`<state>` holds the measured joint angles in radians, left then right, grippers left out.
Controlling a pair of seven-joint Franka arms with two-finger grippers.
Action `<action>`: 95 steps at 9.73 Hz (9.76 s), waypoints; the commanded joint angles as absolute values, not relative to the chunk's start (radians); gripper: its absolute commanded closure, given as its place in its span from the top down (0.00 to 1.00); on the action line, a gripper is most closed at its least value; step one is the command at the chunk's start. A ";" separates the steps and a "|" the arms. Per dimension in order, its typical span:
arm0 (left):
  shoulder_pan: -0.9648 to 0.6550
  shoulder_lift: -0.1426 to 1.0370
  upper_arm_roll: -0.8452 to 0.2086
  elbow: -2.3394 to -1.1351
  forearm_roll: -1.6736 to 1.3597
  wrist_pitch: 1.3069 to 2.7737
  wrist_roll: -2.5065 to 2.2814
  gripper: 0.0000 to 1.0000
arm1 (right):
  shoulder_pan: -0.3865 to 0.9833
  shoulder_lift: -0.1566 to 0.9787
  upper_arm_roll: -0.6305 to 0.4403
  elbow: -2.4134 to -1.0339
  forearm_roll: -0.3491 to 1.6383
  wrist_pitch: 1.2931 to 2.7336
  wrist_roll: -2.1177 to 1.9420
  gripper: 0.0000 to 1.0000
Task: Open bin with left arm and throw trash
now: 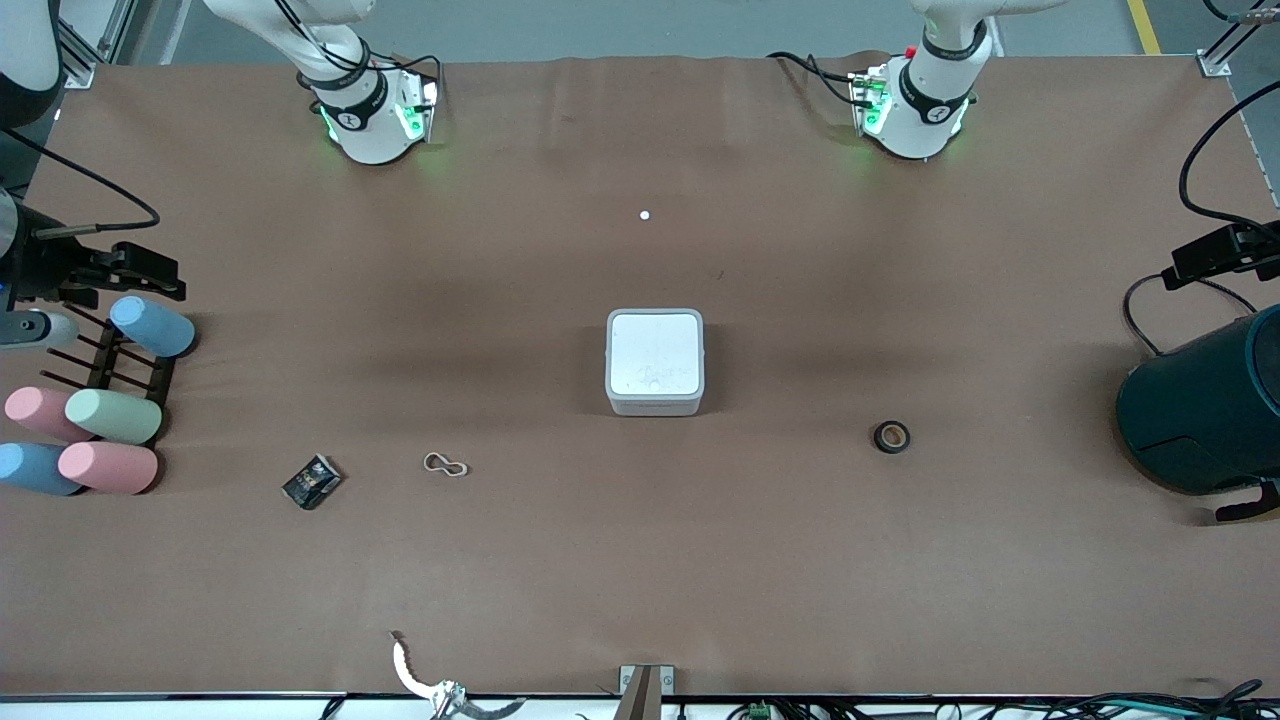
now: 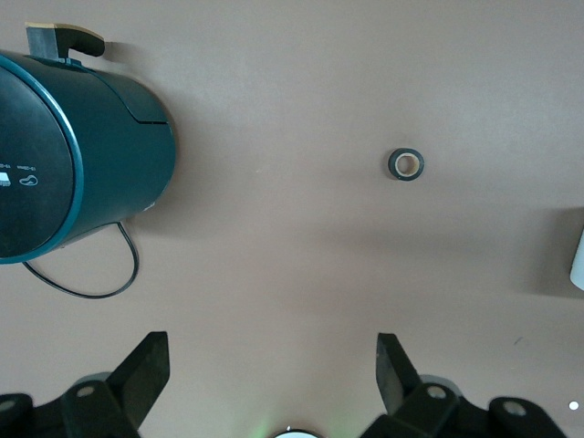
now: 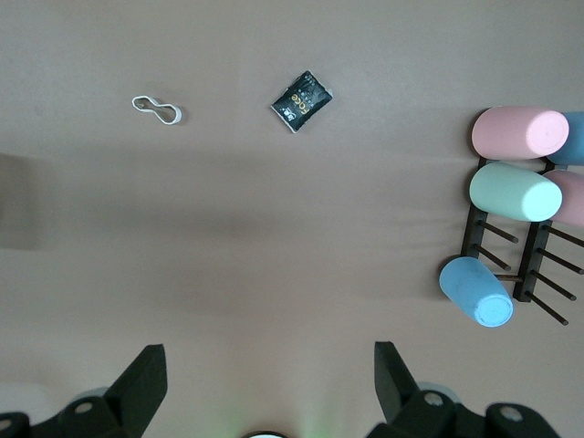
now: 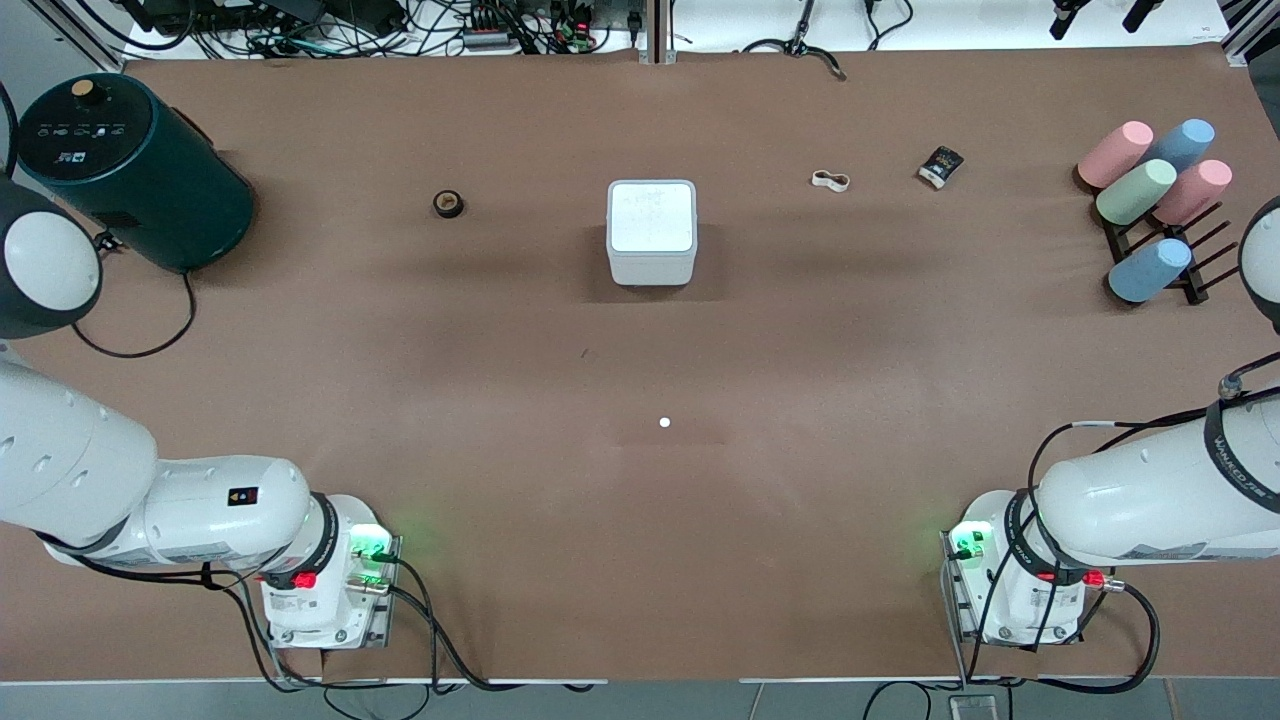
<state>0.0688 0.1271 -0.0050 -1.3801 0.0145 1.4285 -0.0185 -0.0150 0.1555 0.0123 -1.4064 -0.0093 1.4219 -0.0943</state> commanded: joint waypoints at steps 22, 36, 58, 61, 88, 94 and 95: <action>-0.509 0.721 -0.264 -1.376 0.164 2.161 -0.696 0.09 | -0.078 0.638 0.021 -1.729 0.037 2.407 0.366 1.00; -0.199 0.618 -0.273 -1.454 0.172 1.983 -0.348 0.38 | 0.042 0.694 0.026 -1.539 0.049 2.201 0.587 0.00; 0.071 0.661 -0.299 -1.824 0.193 2.416 -0.052 1.00 | 0.507 0.663 0.072 -1.278 0.219 1.890 1.553 1.00; 0.080 0.669 -0.301 -1.825 0.193 2.425 -0.034 0.40 | 0.318 0.666 0.069 -1.412 0.105 1.906 1.179 1.00; 0.199 0.473 -0.595 -1.503 0.289 1.811 -0.322 1.00 | 0.256 0.654 0.115 -1.534 0.041 2.298 1.452 0.00; 0.307 0.249 -0.542 -1.335 0.226 1.494 -0.046 1.00 | 0.510 0.575 0.267 -1.427 0.034 2.131 1.716 0.00; 0.188 0.204 -0.379 -1.335 0.183 1.473 -0.038 1.00 | 0.546 0.575 0.267 -1.428 0.035 2.102 1.726 0.00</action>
<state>0.2958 0.2716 -0.5240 -1.3297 0.2250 1.5024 -0.0532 0.5304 0.5768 0.2713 -1.4341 0.0467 2.1377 1.7046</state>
